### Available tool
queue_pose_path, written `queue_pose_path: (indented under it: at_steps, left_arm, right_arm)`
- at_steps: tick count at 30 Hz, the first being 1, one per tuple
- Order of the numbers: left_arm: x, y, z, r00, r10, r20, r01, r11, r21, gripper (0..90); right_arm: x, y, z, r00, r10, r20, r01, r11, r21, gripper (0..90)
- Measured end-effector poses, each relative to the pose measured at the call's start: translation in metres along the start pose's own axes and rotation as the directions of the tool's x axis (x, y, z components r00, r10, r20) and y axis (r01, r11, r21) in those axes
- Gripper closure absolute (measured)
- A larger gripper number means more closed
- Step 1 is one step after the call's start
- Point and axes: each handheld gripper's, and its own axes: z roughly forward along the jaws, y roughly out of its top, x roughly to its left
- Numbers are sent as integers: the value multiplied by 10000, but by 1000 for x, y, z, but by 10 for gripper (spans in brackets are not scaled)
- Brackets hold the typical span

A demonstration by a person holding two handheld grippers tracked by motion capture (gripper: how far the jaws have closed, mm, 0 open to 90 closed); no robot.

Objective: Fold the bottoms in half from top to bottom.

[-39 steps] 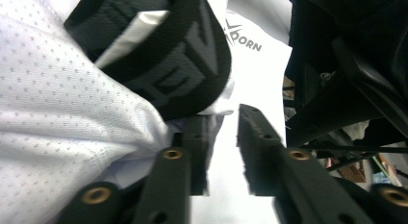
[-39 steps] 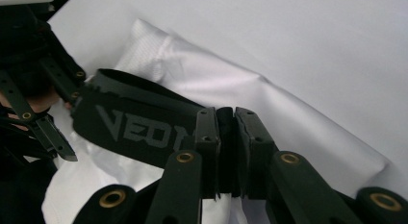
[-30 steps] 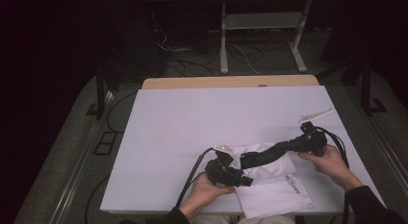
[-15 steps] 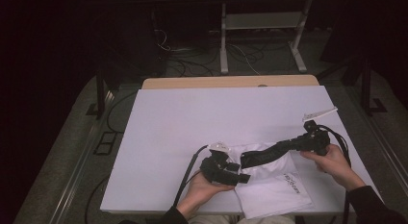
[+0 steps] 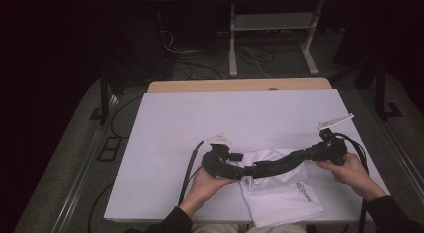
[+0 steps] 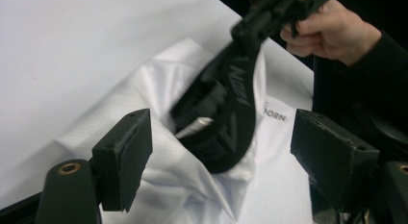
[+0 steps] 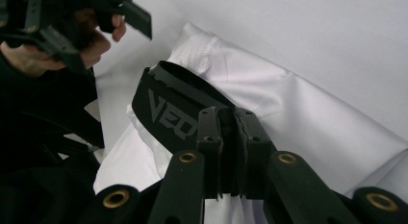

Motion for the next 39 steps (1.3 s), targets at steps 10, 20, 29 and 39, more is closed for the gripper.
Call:
queue_pose_path:
  at_steps: [10,20,29,39]
  left_arm:
    - [18,3,-7,9978,547,-372,-553,9984,-142,59]
    - [29,3,-5,9953,476,-841,-534,9962,-687,25]
    - [34,-1,-6,9950,217,-971,-287,9970,-716,21]
    - [36,-5,-6,9947,54,-1022,-129,9973,-728,20]
  right_arm:
    - [7,-6,-3,9986,-379,-369,384,9992,119,797]
    - [11,-15,-9,9984,-386,-419,397,9989,257,776]
    - [15,-27,-13,9971,-550,-532,578,9970,524,743]
    - [25,-39,-16,9941,-822,-708,883,9922,875,673]
